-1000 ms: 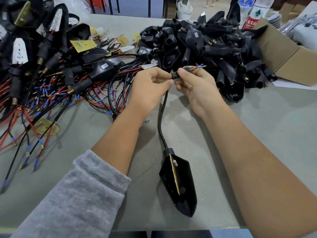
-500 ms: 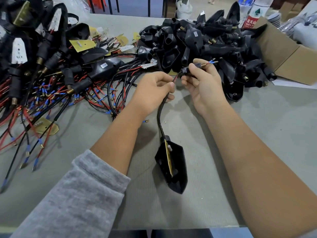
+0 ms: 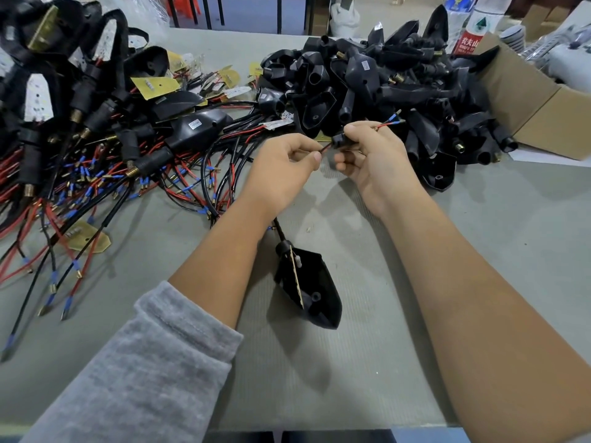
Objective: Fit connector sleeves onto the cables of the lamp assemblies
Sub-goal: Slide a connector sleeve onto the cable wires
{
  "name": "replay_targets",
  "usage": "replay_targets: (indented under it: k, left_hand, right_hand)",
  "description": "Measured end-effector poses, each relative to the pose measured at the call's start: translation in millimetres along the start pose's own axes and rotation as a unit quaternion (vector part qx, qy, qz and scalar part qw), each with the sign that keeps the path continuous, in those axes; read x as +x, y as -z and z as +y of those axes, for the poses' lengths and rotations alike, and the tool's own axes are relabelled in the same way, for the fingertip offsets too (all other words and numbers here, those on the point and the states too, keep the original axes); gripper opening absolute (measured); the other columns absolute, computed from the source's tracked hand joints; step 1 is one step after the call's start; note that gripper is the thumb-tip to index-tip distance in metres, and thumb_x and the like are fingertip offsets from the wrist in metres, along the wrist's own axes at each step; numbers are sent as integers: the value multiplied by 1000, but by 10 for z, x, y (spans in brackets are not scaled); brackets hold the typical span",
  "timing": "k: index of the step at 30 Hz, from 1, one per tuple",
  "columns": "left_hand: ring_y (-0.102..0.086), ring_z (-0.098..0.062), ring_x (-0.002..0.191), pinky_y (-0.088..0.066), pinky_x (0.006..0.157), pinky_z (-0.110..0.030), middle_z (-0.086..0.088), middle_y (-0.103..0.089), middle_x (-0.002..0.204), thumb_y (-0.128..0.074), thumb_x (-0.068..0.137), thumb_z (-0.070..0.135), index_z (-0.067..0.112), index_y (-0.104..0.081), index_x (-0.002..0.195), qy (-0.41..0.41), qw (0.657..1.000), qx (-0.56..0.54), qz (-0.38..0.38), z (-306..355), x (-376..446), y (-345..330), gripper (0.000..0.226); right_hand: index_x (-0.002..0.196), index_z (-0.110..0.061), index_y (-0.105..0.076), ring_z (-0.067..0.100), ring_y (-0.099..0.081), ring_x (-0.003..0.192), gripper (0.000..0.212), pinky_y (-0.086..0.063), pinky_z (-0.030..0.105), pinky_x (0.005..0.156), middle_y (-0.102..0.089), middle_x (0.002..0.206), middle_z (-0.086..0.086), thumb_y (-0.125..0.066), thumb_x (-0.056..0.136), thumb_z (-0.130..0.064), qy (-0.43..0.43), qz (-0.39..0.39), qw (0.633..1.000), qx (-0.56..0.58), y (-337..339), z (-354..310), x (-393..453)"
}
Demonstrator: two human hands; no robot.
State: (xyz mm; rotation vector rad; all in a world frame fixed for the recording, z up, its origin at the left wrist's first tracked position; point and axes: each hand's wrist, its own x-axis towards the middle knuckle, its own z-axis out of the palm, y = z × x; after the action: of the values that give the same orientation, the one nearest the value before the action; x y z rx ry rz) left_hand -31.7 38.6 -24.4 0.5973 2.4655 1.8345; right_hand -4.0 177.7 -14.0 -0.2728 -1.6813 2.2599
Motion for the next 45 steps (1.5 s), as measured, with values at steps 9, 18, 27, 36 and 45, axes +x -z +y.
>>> replay_targets:
  k: [9,18,27,36,45]
  left_hand:
    - [-53,5,49,-40,52,-9,5,-68,69,-64,92,12,16,-69,88,4,999,-43,18,-15,-1,2,7]
    - [-48,-2,48,-39,46,-14,6,-68,64,-49,88,1,16,-60,87,43,994,-95,24,35,2,13,18]
    - [-56,2,51,-41,49,-12,-6,-72,76,-54,85,-2,19,-52,89,2,994,-104,17,30,-22,12,21]
    - [-54,0,49,-40,49,-13,-5,-72,72,-53,83,-3,17,-52,90,-5,995,-103,0,33,-33,33,21]
    - [-54,1,50,-41,51,-17,0,-71,70,-48,87,-5,21,-51,93,14,997,-74,-10,23,-32,25,27]
  right_hand:
    - [87,-11,-57,17,-54,57,10,-45,24,54,-63,72,5,-65,92,-13,17,-27,998,-56,13,30,2]
    - [81,-12,-59,15,-53,53,17,-44,24,50,-58,64,1,-66,92,-23,18,-49,993,-107,-10,54,21]
    - [70,-14,-59,13,-48,48,25,-39,22,48,-50,56,1,-65,91,-26,20,-38,989,-138,-9,25,-2]
    - [77,-9,-55,12,-44,48,27,-38,19,45,-45,56,1,-70,88,-29,42,-24,984,-174,-31,74,32]
    - [63,-19,-57,8,-42,40,30,-32,19,39,-47,49,-5,-71,88,-28,46,-51,982,-176,1,60,6]
